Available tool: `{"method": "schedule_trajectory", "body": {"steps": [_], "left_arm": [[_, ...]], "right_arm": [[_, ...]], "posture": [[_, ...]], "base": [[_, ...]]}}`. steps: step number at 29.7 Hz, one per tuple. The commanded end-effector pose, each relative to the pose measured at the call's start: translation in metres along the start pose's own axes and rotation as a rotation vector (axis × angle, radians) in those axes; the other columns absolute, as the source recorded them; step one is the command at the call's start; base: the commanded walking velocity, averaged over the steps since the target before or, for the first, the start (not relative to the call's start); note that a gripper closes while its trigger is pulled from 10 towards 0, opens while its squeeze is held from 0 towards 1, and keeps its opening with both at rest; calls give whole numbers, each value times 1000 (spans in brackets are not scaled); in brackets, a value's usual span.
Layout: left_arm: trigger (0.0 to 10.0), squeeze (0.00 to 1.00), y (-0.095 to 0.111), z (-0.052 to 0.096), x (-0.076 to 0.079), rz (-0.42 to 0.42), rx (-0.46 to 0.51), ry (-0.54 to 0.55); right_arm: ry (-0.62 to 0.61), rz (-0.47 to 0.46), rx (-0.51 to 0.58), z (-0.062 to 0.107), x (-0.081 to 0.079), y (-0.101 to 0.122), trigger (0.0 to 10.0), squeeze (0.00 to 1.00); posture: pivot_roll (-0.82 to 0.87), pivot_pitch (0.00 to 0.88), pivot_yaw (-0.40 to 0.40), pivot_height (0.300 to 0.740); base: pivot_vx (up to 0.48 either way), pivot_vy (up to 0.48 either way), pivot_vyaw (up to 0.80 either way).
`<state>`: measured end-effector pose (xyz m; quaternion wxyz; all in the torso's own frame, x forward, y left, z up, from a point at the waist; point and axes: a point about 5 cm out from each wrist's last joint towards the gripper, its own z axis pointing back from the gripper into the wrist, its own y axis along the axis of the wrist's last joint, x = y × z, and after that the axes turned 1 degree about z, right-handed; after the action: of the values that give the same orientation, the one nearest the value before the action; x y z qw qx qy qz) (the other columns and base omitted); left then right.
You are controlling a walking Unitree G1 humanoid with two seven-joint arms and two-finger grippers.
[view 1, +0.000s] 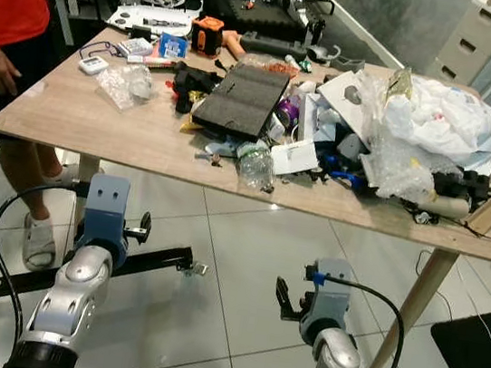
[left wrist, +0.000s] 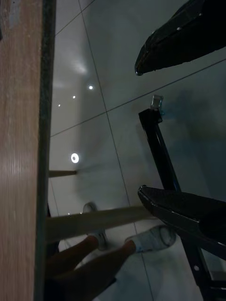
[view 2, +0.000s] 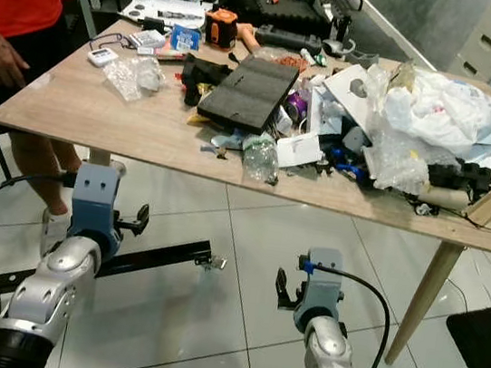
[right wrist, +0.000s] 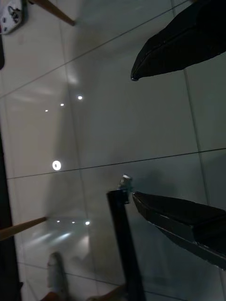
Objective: Picking trash to rubbish bin
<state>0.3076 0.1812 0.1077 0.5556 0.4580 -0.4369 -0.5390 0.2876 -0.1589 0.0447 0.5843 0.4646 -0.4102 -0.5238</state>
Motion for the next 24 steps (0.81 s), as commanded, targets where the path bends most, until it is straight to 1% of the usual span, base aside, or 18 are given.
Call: {"method": "schedule_trajectory", "body": {"steps": [1,2,3,5,6,10,11,14,24], "left_arm": [[10000,0,2,0,1,7,14,-5],[10000,0,3,0,1,8,19,-3],[10000,0,8,1,0,17,54,-1],[10000,0,12,1,0,29,88,-4],[10000,0,12,1,0,29,88,-4],[10000,0,25,2,3,66,167,-40],[10000,0,26,2,4,69,176,-45],[10000,0,28,3,6,72,187,-59],[10000,0,31,4,8,76,210,-69]], "right_arm": [[9,-13,76,-1,-2,12,10000,0],[10,-20,106,0,-2,16,10000,0],[23,-41,213,1,-4,31,10000,0],[35,-55,274,3,-5,40,10000,0],[35,-55,274,3,-5,40,10000,0],[149,-119,429,10,-17,64,10000,0],[172,-132,448,11,-20,68,10000,0],[210,-115,503,13,-27,79,10000,0],[204,-117,540,13,-25,88,10000,0]], "posture": [[13,162,-29,740],[13,162,-29,740],[13,162,-29,740],[13,162,-29,740],[13,162,-29,740],[13,162,-29,740],[13,162,-29,740],[12,171,-26,740],[15,171,-26,740]], "base": [[311,0,0],[311,0,0],[307,0,0],[309,0,0],[311,0,0],[311,0,0],[311,0,0],[312,0,0],[289,0,0]]}}
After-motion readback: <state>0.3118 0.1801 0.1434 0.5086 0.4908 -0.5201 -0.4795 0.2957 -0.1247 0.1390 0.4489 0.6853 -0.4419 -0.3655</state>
